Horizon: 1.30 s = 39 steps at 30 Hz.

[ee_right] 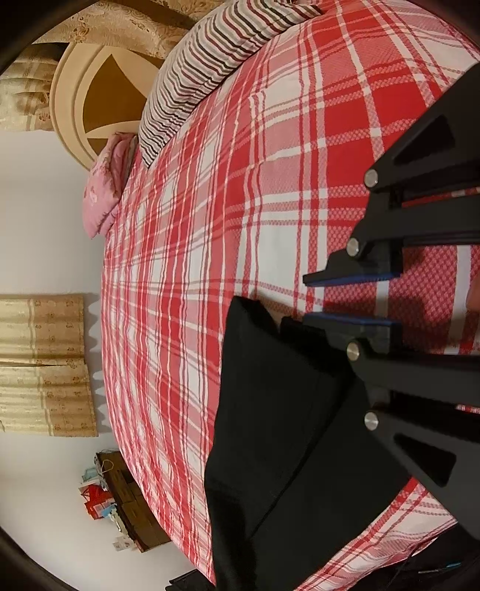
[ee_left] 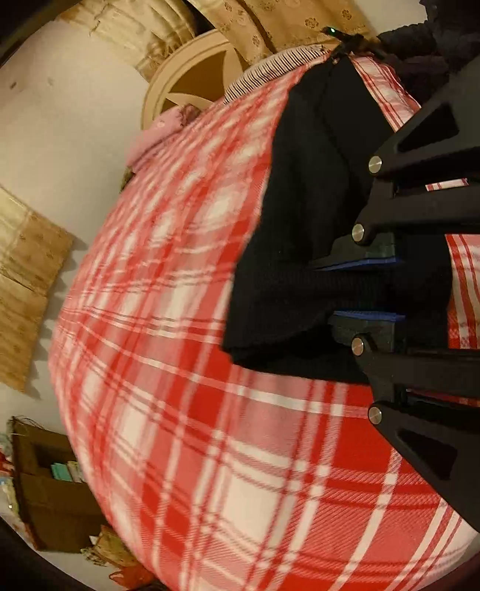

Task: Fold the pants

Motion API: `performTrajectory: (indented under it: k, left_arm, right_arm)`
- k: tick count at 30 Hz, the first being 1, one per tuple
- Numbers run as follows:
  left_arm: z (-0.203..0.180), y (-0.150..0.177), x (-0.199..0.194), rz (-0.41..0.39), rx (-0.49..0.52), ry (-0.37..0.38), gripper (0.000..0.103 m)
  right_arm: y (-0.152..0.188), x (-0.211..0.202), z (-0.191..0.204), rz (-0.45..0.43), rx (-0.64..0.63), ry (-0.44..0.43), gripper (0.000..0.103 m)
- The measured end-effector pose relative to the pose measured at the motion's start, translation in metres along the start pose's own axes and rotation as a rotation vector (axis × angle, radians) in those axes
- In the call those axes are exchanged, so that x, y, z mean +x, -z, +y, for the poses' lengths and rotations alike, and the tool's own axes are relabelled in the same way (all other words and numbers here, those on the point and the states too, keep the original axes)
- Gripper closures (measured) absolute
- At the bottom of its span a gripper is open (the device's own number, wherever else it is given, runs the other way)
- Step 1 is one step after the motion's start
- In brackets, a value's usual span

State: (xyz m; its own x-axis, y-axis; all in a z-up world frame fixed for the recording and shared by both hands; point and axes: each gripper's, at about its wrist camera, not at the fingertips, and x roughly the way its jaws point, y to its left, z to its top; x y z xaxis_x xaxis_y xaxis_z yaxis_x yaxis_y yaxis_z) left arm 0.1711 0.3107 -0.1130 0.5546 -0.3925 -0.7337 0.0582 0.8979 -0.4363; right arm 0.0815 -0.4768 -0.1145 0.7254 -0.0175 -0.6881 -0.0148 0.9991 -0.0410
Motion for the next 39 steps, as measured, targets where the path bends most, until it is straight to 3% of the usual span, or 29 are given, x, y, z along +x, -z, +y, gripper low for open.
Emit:
performTrajectory:
  k: [1, 3, 9, 22, 26, 31, 33, 36, 39]
  left_arm:
    - [0.002, 0.002, 0.003, 0.005, -0.008, 0.005, 0.085]
    - [0.004, 0.003, 0.004, 0.005, -0.012, 0.008, 0.085]
    - [-0.002, -0.001, 0.005, -0.015, -0.022, 0.029, 0.085]
    - [0.001, -0.005, 0.005, -0.011, -0.065, 0.050, 0.085]
    - [0.005, -0.004, 0.012, -0.001, -0.081, 0.047, 0.085]
    - [0.004, -0.001, 0.017, 0.005, -0.080, 0.040, 0.085]
    - [0.002, -0.003, 0.016, 0.011, -0.086, 0.039, 0.085]
    - [0.000, -0.016, 0.000, 0.002, -0.126, 0.085, 0.085]
    - [-0.005, -0.034, -0.031, -0.037, -0.136, 0.131, 0.085]
  right_arm:
    - [0.000, 0.000, 0.000, 0.003, 0.005, -0.001, 0.069]
    - [-0.001, -0.003, -0.003, 0.005, 0.034, -0.009, 0.043]
    - [-0.006, -0.014, -0.012, 0.026, 0.159, -0.066, 0.042]
    - [-0.024, -0.011, -0.003, 0.117, 0.375, -0.289, 0.042]
    - [-0.025, -0.006, 0.000, 0.150, 0.403, -0.310, 0.055]
    - [-0.024, 0.015, 0.010, 0.222, 0.398, -0.240, 0.058]
    - [-0.025, 0.015, 0.011, 0.228, 0.379, -0.207, 0.094]
    - [-0.034, 0.012, 0.016, 0.221, 0.352, -0.198, 0.095]
    - [-0.061, -0.020, 0.023, 0.127, 0.306, -0.218, 0.095]
